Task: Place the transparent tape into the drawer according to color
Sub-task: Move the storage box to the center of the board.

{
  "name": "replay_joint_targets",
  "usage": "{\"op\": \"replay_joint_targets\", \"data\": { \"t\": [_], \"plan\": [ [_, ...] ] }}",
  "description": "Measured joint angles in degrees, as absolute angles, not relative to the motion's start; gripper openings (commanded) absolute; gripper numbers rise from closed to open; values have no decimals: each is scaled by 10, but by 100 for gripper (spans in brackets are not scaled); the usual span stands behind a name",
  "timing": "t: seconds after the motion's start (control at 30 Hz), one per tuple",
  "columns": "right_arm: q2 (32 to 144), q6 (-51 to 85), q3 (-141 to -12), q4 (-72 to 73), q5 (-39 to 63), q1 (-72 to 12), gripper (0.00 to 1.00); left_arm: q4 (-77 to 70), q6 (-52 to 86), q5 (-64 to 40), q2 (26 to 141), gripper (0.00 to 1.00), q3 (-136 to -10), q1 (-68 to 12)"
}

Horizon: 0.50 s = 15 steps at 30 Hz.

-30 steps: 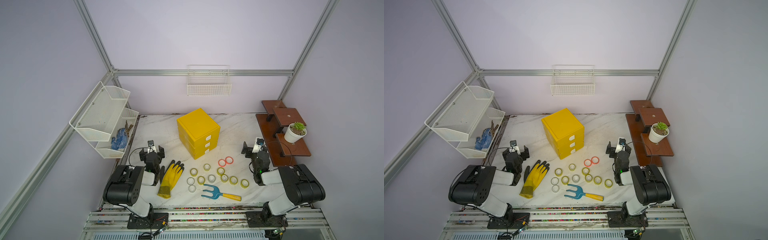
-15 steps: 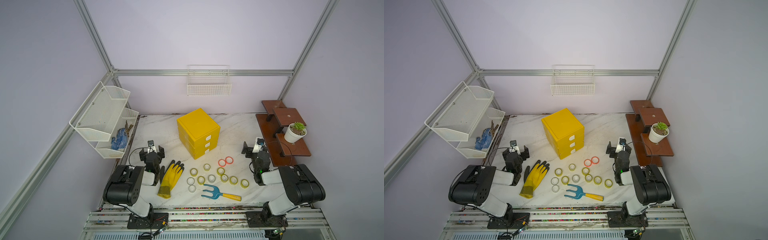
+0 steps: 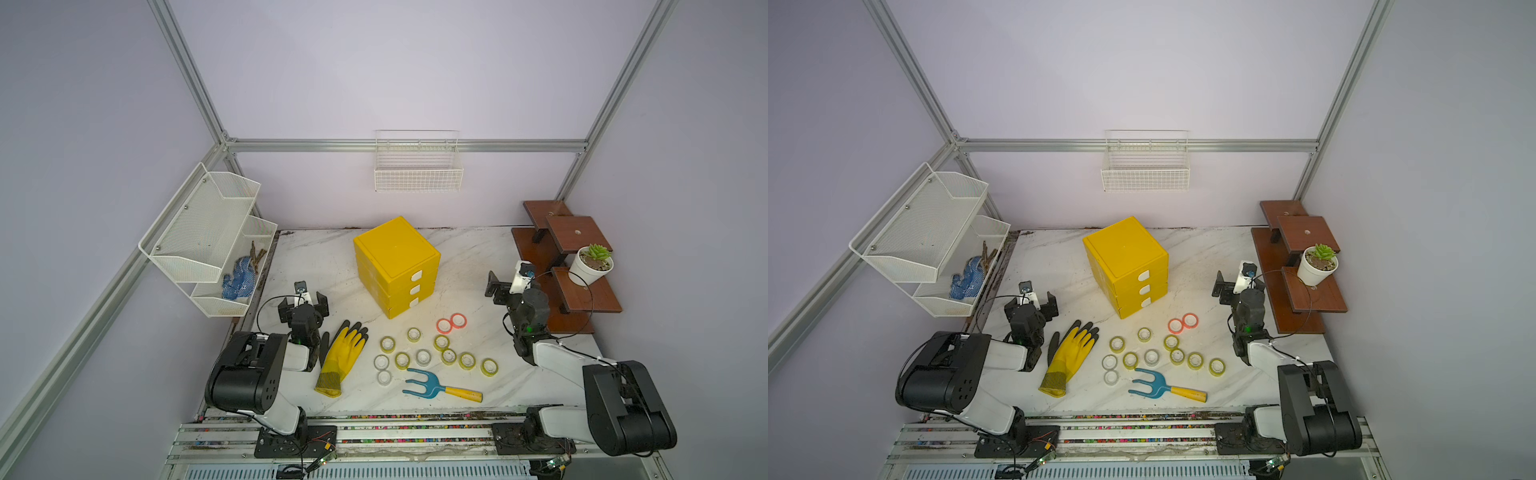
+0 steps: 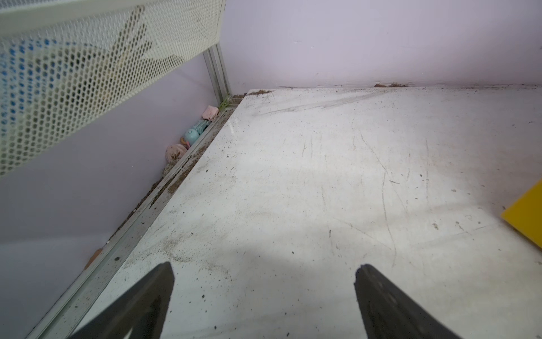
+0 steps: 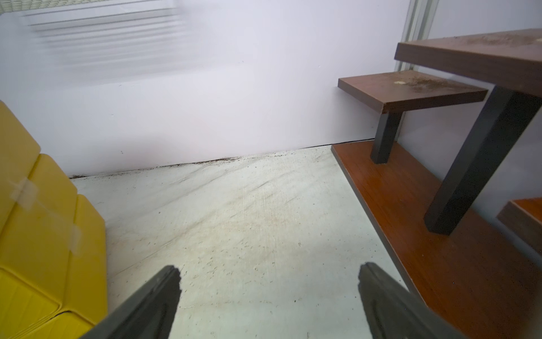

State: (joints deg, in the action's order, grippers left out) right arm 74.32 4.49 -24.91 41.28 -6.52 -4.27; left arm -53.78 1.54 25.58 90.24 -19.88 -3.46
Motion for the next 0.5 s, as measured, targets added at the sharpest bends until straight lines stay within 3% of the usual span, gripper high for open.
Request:
{"op": "replay_joint_targets", "data": {
  "t": [0.2, 0.33, 0.5],
  "plan": [
    [740, 63, -262, 348, -51, -44, 100, -487, 29, 281, 868, 100, -213, -30],
    [740, 69, -265, 342, -46, -47, 100, -337, 58, 293, 837, 100, -318, -14],
    [741, 95, -273, 335, -110, -53, 100, -256, 127, 304, 793, 100, -402, -8]
  ]
}}
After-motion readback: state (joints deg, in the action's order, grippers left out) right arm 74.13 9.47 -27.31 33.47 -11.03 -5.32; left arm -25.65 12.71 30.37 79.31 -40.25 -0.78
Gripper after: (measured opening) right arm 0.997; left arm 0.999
